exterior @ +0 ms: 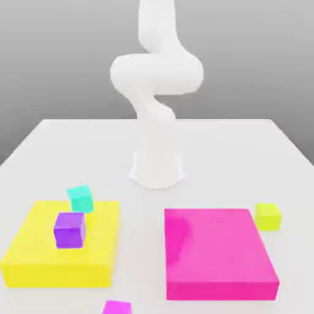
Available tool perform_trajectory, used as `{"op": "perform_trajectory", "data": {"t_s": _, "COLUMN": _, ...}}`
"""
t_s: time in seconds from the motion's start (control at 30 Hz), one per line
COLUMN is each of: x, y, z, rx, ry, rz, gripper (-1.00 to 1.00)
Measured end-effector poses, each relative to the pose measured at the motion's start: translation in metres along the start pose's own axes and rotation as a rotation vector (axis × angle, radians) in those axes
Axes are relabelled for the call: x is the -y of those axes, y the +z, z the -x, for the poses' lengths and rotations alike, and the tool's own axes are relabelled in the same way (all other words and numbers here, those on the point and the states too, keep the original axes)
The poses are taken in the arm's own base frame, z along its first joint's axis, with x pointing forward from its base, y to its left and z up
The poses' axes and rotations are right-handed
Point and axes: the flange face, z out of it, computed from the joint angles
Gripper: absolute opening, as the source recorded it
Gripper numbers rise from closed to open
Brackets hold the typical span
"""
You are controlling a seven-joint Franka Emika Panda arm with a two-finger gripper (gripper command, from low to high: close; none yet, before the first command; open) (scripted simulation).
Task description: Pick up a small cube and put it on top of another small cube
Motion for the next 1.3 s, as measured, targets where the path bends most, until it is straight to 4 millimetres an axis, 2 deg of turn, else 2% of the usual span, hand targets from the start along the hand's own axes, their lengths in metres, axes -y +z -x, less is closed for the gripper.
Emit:
{"op": "perform_trajectory", "data": {"t_s": 0.07, "x": 0.017, "y": 0.052, "z": 0.034, "rx": 0.082, "ry": -0.135, "rz": 0.017, "gripper": 0.0}}
{"op": "perform_trajectory", "data": {"t_s": 0.17, "x": 0.033, "y": 0.119, "z": 0.097, "rx": 0.2, "ry": -0.335, "rz": 0.033, "gripper": 0.0}}
{"op": "perform_trajectory", "data": {"t_s": 0.27, "x": 0.038, "y": 0.174, "z": 0.169, "rx": 0.316, "ry": -0.537, "rz": 0.04, "gripper": 0.0}}
{"op": "perform_trajectory", "data": {"t_s": 0.33, "x": 0.035, "y": 0.203, "z": 0.222, "rx": 0.394, "ry": -0.675, "rz": 0.04, "gripper": 0.0}}
{"op": "perform_trajectory", "data": {"t_s": 0.4, "x": 0.026, "y": 0.227, "z": 0.276, "rx": 0.472, "ry": -0.815, "rz": 0.037, "gripper": 0.0}}
{"op": "perform_trajectory", "data": {"t_s": 0.5, "x": 0.002, "y": 0.251, "z": 0.354, "rx": 0.586, "ry": -1.019, "rz": 0.026, "gripper": 0.0}}
{"op": "perform_trajectory", "data": {"t_s": 0.57, "x": -0.021, "y": 0.26, "z": 0.404, "rx": 0.663, "ry": -1.155, "rz": 0.015, "gripper": 0.0}}
{"op": "perform_trajectory", "data": {"t_s": 0.6, "x": -0.032, "y": 0.259, "z": 0.435, "rx": 0.704, "ry": -1.244, "rz": -0.001, "gripper": 0.0}}
{"op": "perform_trajectory", "data": {"t_s": 0.67, "x": -0.057, "y": 0.264, "z": 0.472, "rx": 0.764, "ry": -1.349, "rz": -0.012, "gripper": 0.0}}
{"op": "perform_trajectory", "data": {"t_s": 0.87, "x": -0.087, "y": 0.305, "z": 0.503, "rx": 0.786, "ry": -1.365, "rz": -0.011, "gripper": 0.0}}
{"op": "perform_trajectory", "data": {"t_s": 0.9, "x": -0.091, "y": 0.311, "z": 0.507, "rx": 0.786, "ry": -1.366, "rz": -0.01, "gripper": -1.0}}
{"op": "perform_trajectory", "data": {"t_s": 1.13, "x": -0.092, "y": 0.312, "z": 0.508, "rx": 0.786, "ry": -1.367, "rz": -0.008, "gripper": -1.0}}
{"op": "perform_trajectory", "data": {"t_s": 1.3, "x": -0.074, "y": 0.283, "z": 0.488, "rx": 0.786, "ry": -1.366, "rz": -0.009, "gripper": -1.0}}
